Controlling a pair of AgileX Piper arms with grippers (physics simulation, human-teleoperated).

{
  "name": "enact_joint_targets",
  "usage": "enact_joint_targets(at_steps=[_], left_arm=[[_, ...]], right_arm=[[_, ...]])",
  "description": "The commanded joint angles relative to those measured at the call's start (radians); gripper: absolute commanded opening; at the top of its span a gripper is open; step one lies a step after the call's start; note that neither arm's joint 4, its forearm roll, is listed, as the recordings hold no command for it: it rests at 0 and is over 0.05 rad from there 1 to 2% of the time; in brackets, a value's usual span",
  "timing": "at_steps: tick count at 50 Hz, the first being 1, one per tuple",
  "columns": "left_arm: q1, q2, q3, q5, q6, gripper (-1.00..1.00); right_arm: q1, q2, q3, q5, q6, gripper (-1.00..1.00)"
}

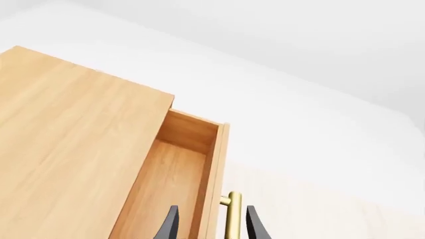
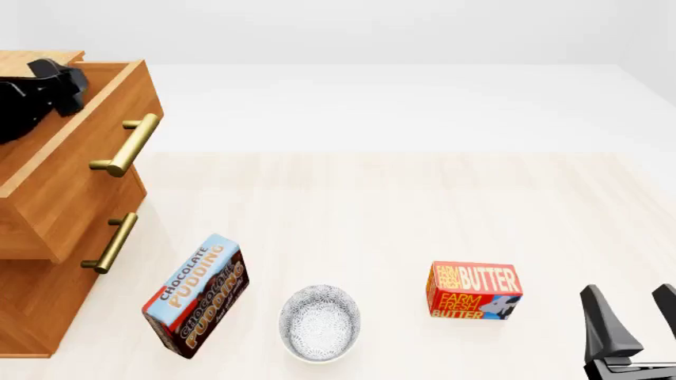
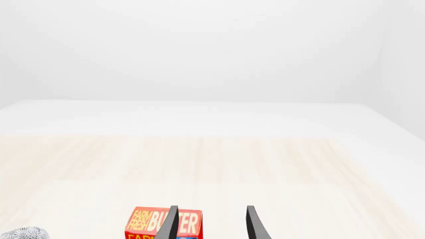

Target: Put the bowl in the top drawer of the cabinet.

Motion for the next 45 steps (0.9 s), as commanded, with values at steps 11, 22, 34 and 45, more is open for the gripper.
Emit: enact_joint_targets(at_steps=[11,22,34,45], left_arm=[[-0.035,0.032,0.040,-0.012,-0.038,1.00],[-0.044,0.053,0.043,-0.018,-0.029,1.00],[-0.078,0.076,0.053,-0.023,-0.039,1.00],[-0.114,0.091,0.068,-0.026,-0.050,1.00]], right_arm=[[0.000,0.000,0.000,0.000,0.000,1.00],[0.000,0.000,0.000,0.000,0.000,1.00],[0.000,0.000,0.000,0.000,0.000,1.00],[0.000,0.000,0.000,0.000,0.000,1.00]])
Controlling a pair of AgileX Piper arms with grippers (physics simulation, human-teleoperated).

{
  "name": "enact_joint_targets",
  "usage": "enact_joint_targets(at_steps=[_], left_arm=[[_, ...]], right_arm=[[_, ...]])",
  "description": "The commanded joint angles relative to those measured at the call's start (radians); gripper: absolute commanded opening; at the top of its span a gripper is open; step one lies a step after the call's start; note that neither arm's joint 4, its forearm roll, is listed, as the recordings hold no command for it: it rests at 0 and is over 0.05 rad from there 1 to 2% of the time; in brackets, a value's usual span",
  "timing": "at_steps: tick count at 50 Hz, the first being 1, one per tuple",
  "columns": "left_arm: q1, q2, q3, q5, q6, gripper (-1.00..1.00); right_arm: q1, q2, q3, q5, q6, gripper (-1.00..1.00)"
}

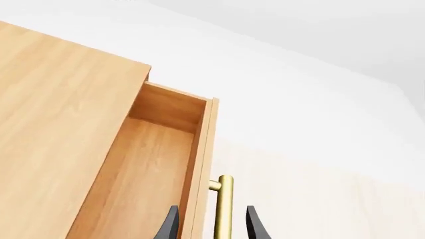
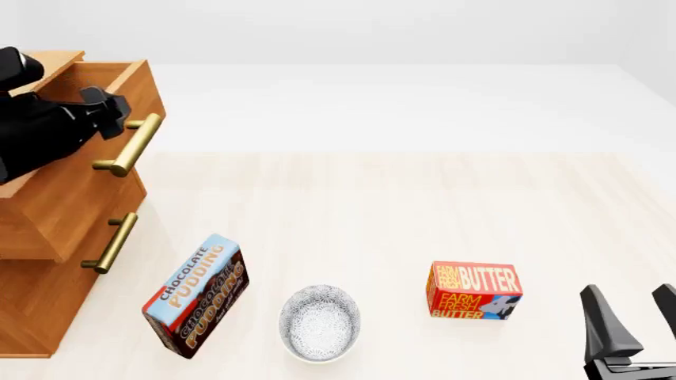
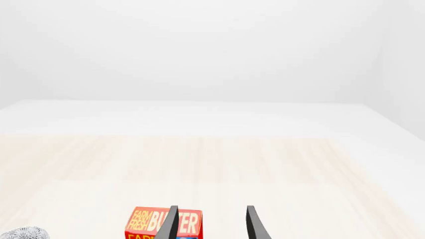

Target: Put the bowl in the top drawer of the cabinet.

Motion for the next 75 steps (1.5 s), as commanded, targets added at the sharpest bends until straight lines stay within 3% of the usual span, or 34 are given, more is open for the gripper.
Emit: enact_joint_targets(at_steps=[1,49,75], left_arm=[[-0.036,0.025,0.021,-0.004,-0.003,1.00],[-0.240,-0.020,0.036,0.008,-0.046,1.00],[-0.308,-0.002,0.006,-0.015,-0.050,1.00]], right_arm=[[0.000,0.000,0.000,0.000,0.000,1.00],[0.000,0.000,0.000,0.000,0.000,1.00],[0.000,0.000,0.000,0.000,0.000,1.00]])
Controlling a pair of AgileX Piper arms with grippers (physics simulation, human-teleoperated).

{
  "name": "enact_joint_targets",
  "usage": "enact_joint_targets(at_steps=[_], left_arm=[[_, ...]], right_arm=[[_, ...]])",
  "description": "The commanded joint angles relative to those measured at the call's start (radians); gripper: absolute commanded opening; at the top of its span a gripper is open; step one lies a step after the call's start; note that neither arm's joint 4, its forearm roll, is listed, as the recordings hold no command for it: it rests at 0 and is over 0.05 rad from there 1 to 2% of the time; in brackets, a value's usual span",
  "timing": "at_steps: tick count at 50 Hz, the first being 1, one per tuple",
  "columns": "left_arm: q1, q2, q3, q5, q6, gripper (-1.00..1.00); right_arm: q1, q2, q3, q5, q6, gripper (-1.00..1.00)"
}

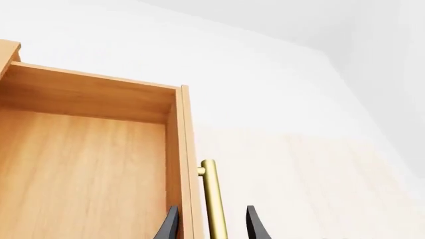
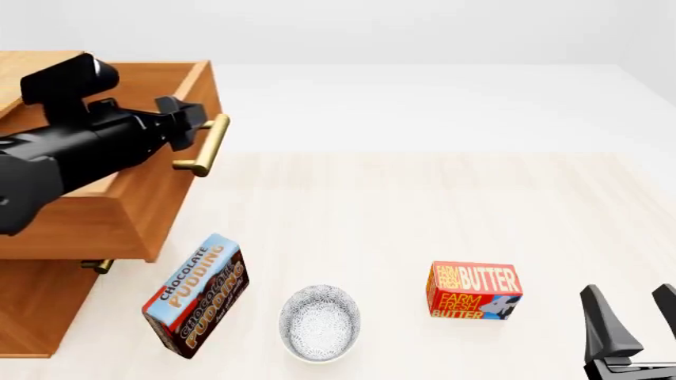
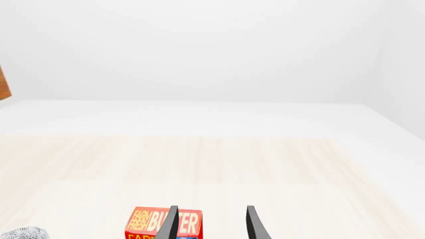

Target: Put the bowl in the top drawer of the cabinet.

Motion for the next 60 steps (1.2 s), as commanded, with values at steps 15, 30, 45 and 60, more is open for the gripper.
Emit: enact_joint_targets(at_steps=[15,30,45,60], left_arm=[[-0.052,0.022,-0.009,-0.025,0.008,1.00],[-0.103,-0.029,-0.010,-0.013,0.012,1.00],[-0.107,-0.101,-0.046,0.037,0.040,1.00],[-0.110,-0.173,-0.066,0.086,0.061,1.00]], right_arm=[[0.000,0.000,0.000,0.000,0.000,1.00],[0.000,0.000,0.000,0.000,0.000,1.00],[0.000,0.000,0.000,0.000,0.000,1.00],[0.000,0.000,0.000,0.000,0.000,1.00]])
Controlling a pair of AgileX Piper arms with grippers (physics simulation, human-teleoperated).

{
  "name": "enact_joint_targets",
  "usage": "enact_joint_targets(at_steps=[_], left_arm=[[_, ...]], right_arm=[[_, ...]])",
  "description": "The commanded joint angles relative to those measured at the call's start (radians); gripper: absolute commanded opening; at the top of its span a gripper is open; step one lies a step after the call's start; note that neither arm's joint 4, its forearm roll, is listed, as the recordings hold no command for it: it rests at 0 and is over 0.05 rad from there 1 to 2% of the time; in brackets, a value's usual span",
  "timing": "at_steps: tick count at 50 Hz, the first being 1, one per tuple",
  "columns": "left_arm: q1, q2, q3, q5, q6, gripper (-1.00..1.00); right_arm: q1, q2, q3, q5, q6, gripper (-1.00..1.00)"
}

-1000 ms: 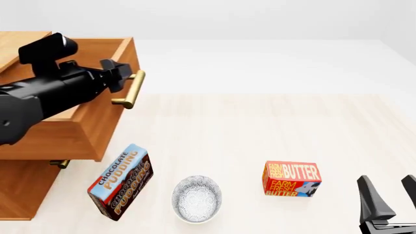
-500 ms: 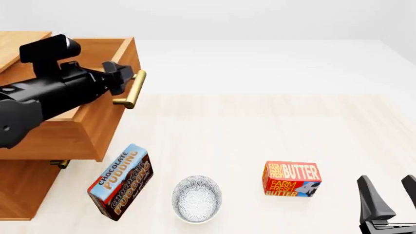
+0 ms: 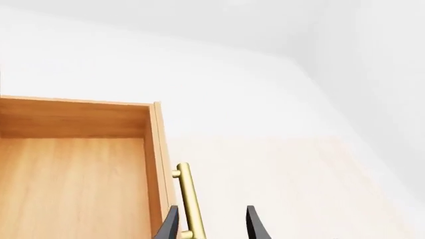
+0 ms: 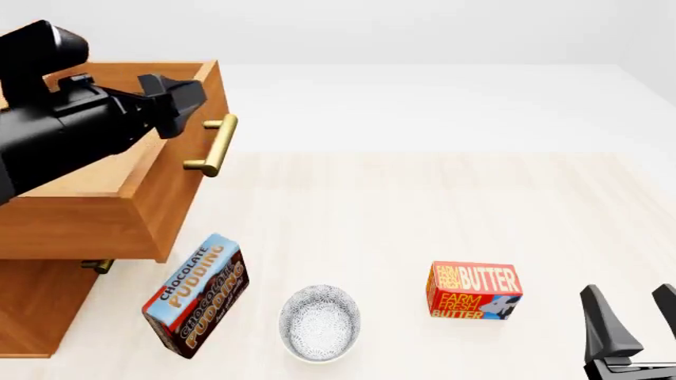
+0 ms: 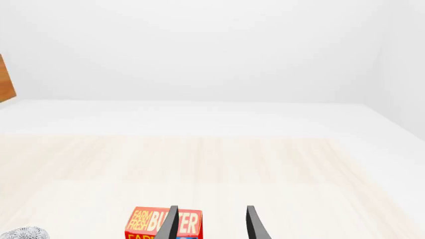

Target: Put the bowl in the top drawer of the cabinet.

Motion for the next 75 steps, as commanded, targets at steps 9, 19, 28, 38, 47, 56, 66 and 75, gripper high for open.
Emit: enact_joint_targets(at_steps=[9,19,28,38,47,56,66,75], left_arm=[[-0.034,-0.104,-0.012,0.046,0.050,1.00],[-0.053,-0.148,-0.009,0.069,0.042,1.00],[-0.069,-0.184,-0.009,0.092,0.051,1.00],[-0.125,-0.224,0.003,0.102,0.058,1.00],[-0.152,-0.247,0.017,0.106,0.057,1.00],[-0.214,-0.267,0.057,0.104,0.068,1.00],[-0.252,-0.288,0.090,0.082,0.044,1.00],[-0.291,-0.295,0.124,0.058,0.036,1.00]], right_arm=[[0.000,0.000,0.000,0.000,0.000,1.00],[0.000,0.000,0.000,0.000,0.000,1.00],[0.000,0.000,0.000,0.000,0.000,1.00],[0.000,0.000,0.000,0.000,0.000,1.00],[0.000,0.000,0.000,0.000,0.000,1.00],[0.000,0.000,0.000,0.000,0.000,1.00],[0.000,0.000,0.000,0.000,0.000,1.00],[0.000,0.000,0.000,0.000,0.000,1.00]])
